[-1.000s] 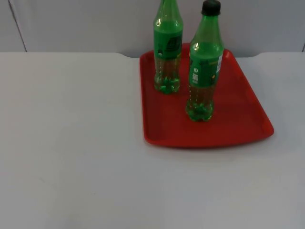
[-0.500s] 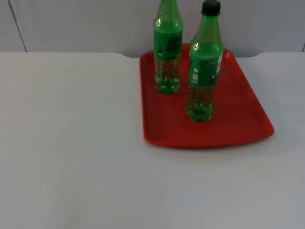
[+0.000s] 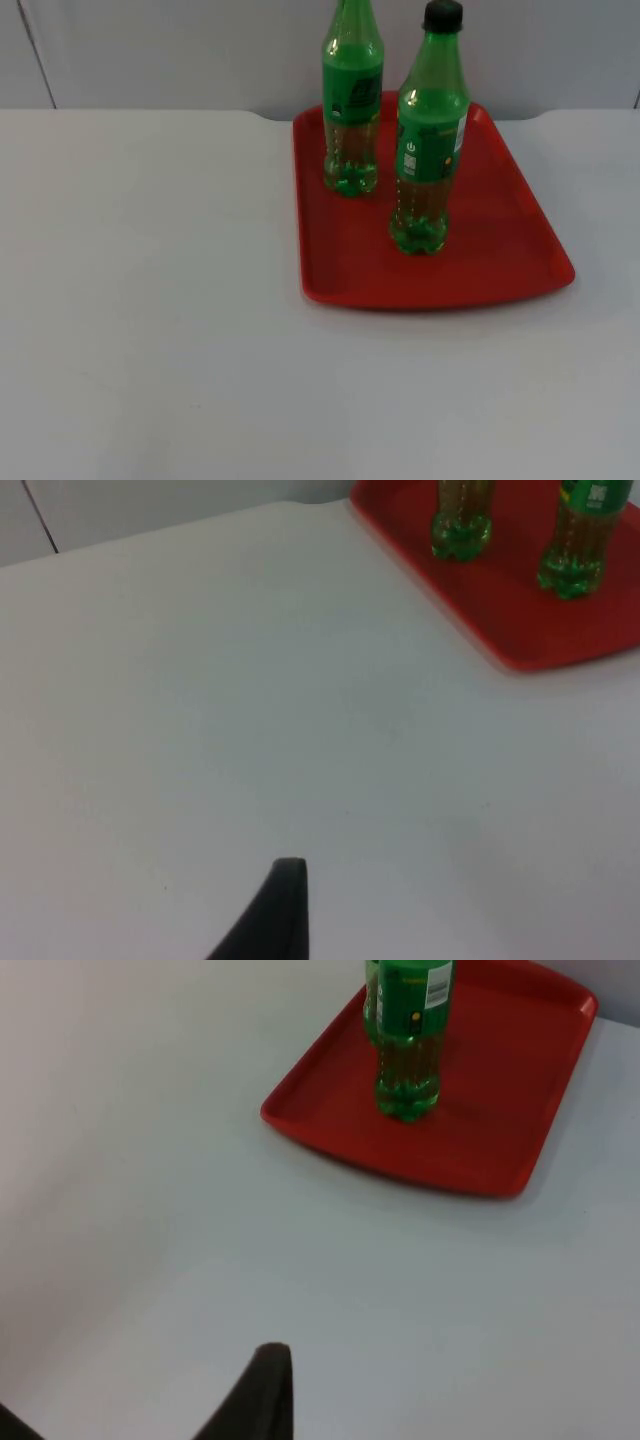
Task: Place the bottle upright on the tray.
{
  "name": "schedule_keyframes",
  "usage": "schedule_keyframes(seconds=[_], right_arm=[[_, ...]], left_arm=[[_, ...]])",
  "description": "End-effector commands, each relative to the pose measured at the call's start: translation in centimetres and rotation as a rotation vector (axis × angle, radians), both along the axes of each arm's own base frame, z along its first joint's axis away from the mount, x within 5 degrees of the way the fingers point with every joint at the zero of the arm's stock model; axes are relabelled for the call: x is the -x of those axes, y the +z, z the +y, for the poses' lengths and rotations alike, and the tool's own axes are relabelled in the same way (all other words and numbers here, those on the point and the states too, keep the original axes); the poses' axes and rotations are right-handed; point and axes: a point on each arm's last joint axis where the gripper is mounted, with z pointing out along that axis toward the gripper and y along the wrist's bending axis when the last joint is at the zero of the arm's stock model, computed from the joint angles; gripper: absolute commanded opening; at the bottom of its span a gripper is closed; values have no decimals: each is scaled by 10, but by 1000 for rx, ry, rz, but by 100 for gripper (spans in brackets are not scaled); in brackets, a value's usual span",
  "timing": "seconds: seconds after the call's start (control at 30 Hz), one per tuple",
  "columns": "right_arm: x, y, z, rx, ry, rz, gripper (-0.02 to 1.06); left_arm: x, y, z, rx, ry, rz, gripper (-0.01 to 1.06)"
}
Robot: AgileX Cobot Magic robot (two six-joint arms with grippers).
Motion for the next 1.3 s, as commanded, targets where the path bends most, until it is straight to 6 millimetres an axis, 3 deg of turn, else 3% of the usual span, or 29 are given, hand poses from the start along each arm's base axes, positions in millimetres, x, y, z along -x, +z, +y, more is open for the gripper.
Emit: schedule_keyframes(seconds=[0.0, 0.7, 1.27], right_arm=[[0, -1, 0, 6, 7, -9, 105], [0, -1, 0, 6, -12, -9, 105], [1, -1, 2, 7, -302, -7, 105]], left_arm=[[0, -1, 0, 0, 3, -5, 105], [0, -1, 0, 3, 1, -4, 105], [0, -1, 0, 5, 0, -3, 105]])
